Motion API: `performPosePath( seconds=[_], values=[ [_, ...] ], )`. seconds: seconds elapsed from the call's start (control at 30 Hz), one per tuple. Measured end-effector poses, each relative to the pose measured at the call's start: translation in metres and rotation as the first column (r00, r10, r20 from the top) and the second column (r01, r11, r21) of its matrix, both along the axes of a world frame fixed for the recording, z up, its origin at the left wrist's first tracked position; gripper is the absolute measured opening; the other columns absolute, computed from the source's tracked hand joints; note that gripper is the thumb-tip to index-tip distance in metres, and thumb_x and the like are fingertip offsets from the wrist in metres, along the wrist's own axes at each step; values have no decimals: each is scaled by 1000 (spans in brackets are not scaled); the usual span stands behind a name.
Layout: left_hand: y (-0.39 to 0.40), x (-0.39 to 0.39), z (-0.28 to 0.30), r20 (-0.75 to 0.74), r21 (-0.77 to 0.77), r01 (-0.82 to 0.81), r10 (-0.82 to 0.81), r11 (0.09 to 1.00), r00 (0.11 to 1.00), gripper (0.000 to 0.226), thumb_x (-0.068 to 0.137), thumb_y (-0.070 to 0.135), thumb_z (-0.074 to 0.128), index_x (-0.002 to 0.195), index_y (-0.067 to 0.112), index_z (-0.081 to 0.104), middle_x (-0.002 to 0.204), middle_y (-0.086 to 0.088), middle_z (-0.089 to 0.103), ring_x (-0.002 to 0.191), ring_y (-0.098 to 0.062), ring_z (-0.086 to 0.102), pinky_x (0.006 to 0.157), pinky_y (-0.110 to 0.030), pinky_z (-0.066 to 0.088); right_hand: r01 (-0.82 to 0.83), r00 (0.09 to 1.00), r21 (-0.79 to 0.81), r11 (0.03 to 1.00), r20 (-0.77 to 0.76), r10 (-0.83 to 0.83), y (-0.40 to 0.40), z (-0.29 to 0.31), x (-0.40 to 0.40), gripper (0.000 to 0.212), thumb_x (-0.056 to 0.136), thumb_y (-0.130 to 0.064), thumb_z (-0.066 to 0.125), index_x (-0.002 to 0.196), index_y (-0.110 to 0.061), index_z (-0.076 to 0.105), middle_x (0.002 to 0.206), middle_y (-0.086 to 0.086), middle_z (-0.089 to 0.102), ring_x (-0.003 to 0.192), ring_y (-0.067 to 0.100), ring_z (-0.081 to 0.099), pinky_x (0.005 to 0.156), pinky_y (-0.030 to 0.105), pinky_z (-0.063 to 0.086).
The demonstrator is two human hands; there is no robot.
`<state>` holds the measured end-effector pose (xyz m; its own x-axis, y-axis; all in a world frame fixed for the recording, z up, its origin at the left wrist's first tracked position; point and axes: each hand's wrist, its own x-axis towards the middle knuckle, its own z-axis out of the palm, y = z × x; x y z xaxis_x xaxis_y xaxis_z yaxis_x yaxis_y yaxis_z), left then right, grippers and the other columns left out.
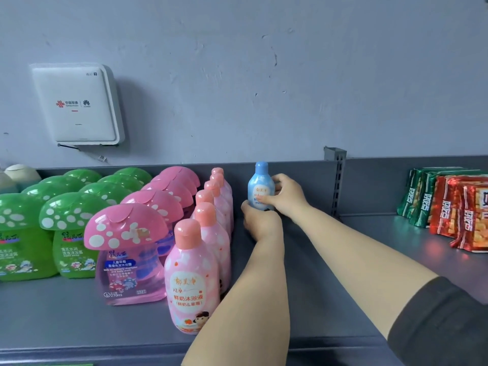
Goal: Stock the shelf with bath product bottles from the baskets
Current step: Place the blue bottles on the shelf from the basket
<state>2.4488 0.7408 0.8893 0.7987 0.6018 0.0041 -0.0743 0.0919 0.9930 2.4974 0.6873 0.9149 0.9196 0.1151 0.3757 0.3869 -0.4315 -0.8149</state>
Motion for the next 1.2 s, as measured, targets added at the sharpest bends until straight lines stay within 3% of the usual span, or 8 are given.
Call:
performPosePath(
  seconds=[0.27,0.37,0.6,0.8,0.87,1.0,1.13,1.2],
  values=[
    [9,18,-11,-29,39,-34,35,999,999,47,77,7,51,124,14,50,122,-8,58,108,-29,59,94,-41,50,-7,999,-21,1000,32,7,14,-6,9,46,67,-19,83,105,-12,56,98,-3,62,85,10,57,62,14,40],
    [11,19,-10,-20,18,-42,42,999,999,37,81,7,50,118,12,53,116,-10,60,105,-31,61,92,-40,51,-2,1000,-27,1000,31,3,18,-8,11,48,66,-21,84,103,-13,56,94,-5,61,84,10,57,61,13,39],
    [14,18,-6,-62,27,-33,35,999,997,52,83,6,58,133,14,44,131,-9,51,115,-29,55,95,-36,48,20,1000,-71,997,12,-19,18,-8,11,50,65,-24,85,104,-15,56,91,-6,59,82,11,57,58,15,38],
    [12,8,3,-90,44,-16,20,999,996,50,84,5,52,133,10,41,134,-11,44,119,-32,50,98,-43,45,-11,998,-208,978,-67,-3,10,3,7,54,74,-29,76,118,-12,51,112,1,62,99,18,60,82,30,48],
    [7,1,11,-37,101,-30,33,994,999,52,83,3,51,134,9,41,135,-12,43,121,-32,48,101,-43,43,2,995,-122,992,-99,-14,0,16,1,56,79,-27,71,127,-11,47,119,4,59,106,21,59,91,37,50],
    [-6,-28,35,149,195,42,-72,980,986,55,85,-1,44,138,12,39,136,-4,44,121,-23,47,99,-34,42,4,994,95,995,-106,6,-37,51,-31,33,88,-17,62,119,-9,54,115,8,61,98,19,61,86,38,54],
    [-15,-61,52,129,470,235,-330,851,935,44,86,4,43,128,14,46,95,5,57,85,-15,54,66,-23,44,61,995,-60,996,79,-57,-82,72,-77,18,87,-21,62,103,-15,63,96,-1,65,89,15,63,81,32,54],
    [-19,-72,57,-31,742,304,-421,598,906,38,88,11,44,125,16,49,91,6,58,86,-18,56,72,-29,48,172,967,-212,962,221,-124,-102,73,-101,16,86,-24,64,100,-17,64,86,-8,63,81,11,60,78,28,49]
  ],
)
